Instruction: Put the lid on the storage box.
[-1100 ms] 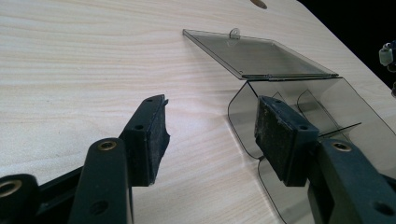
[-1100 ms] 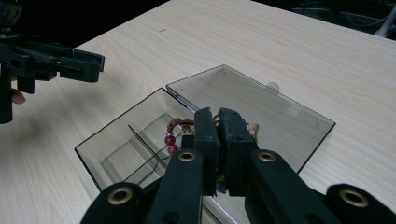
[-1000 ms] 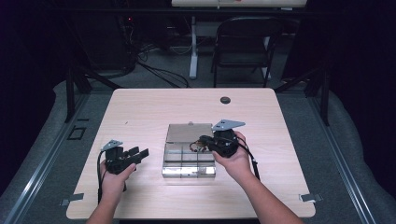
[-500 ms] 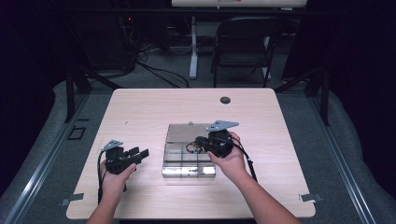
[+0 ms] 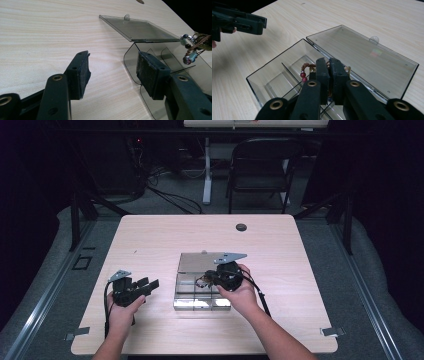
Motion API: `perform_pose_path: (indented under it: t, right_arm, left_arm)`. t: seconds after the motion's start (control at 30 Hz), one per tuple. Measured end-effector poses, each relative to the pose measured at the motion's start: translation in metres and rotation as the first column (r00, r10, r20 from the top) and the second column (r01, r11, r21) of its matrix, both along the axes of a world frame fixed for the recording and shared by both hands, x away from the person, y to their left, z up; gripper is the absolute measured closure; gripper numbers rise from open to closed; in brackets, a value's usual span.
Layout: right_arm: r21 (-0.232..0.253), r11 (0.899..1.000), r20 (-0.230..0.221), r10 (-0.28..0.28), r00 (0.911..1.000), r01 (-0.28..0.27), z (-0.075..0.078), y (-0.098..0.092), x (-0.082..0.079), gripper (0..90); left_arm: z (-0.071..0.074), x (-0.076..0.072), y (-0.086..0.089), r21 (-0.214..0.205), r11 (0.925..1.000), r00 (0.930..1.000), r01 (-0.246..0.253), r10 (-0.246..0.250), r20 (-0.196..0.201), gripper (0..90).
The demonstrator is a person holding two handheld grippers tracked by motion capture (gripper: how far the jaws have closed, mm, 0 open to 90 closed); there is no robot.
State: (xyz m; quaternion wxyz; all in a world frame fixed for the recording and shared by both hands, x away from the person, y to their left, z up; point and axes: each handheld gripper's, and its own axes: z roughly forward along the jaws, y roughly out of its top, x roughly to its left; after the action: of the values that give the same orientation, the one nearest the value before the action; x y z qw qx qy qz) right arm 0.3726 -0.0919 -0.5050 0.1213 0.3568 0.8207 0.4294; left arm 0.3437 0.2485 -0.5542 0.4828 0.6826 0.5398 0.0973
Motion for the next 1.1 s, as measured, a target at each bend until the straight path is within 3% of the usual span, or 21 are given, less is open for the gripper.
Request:
perform_pose_path:
  t: [0.5, 1.1]
  right_arm:
    - [-0.039, 0.999, -0.021, 0.0, 0.9998, -0.001, -0.017, 0.011, 0.006, 86.6]
    - [-0.085, 0.996, -0.03, 0.018, 0.9994, -0.021, -0.023, 0.019, 0.006, 86.6]
  left_arm:
    - [0.0, 0.0, 0.0, 0.0, 1.0, 1.0, -0.003, 0.003, 0.003, 43.8]
    - [0.0, 0.0, 0.001, 0.0, 1.0, 1.0, 0.0, 0.0, 0.001, 43.9]
